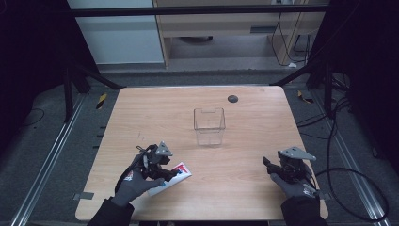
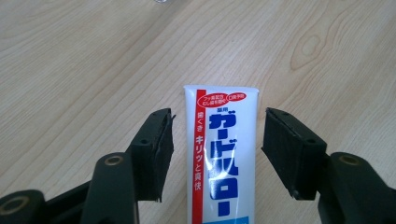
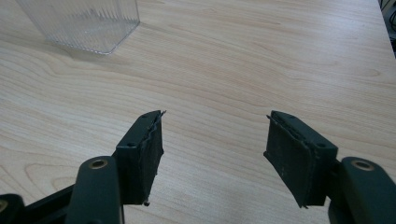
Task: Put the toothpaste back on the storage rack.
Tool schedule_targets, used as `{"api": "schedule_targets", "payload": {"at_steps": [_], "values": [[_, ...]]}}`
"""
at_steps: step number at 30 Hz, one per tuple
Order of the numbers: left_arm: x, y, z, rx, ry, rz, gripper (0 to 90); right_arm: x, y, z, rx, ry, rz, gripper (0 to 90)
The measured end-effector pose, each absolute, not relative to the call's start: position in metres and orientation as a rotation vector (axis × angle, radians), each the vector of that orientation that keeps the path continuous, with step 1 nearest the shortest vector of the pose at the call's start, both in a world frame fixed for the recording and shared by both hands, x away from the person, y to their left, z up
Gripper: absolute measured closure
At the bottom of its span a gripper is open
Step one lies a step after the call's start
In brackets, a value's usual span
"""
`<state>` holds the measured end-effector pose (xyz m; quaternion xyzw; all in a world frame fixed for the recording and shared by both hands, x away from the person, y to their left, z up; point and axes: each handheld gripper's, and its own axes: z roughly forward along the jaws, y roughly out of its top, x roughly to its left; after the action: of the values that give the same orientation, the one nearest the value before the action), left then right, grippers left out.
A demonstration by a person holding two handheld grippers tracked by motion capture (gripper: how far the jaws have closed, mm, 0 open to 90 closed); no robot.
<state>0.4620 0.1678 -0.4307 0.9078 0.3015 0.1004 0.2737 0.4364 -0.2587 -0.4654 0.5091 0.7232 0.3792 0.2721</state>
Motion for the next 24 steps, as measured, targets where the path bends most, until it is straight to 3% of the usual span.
{"api": "schedule_targets", "payload": {"at_steps": [24], "values": [[0.469, 0.155, -0.452, 2.626, 0.799, 0.211, 36.8, 0.441, -0.255, -0.468, 1.375, 1.994, 1.018, 35.4]]}}
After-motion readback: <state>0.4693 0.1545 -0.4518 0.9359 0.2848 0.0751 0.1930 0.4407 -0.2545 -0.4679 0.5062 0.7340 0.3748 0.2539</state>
